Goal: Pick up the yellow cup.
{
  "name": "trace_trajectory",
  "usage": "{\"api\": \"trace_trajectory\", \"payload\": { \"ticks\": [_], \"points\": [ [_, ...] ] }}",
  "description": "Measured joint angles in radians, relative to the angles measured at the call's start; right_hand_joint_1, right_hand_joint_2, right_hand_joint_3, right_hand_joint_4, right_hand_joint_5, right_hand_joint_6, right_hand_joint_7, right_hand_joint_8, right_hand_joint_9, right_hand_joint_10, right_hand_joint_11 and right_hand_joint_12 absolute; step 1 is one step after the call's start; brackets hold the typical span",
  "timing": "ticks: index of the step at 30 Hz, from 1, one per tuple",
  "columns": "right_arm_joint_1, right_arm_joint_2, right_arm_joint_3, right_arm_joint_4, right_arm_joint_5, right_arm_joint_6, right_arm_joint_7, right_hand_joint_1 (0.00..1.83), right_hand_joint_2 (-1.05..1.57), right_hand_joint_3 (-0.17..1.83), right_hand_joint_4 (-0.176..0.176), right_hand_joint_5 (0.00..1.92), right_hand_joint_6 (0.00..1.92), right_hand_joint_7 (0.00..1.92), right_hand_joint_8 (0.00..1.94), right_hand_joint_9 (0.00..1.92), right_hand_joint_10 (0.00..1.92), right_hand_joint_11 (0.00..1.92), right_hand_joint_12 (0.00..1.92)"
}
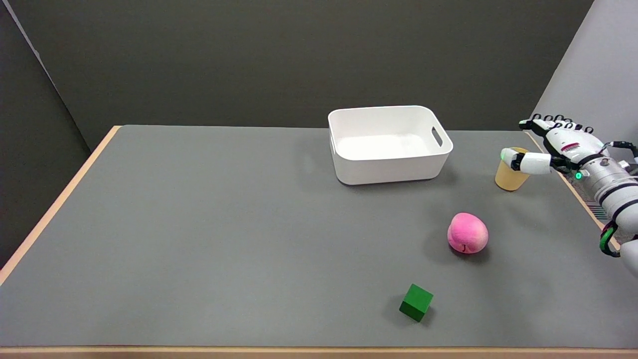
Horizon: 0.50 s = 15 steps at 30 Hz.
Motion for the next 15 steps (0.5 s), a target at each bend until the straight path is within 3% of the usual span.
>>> {"api": "trace_trajectory", "payload": {
  "ticks": [15],
  "points": [
    [0.072,0.006,-0.074,-0.111,-0.006,-0.012,0.006,0.13,0.52,0.93,0.037,0.15,0.41,0.18,0.31,0.03,0.61,0.00,1.09]
  ]
}}
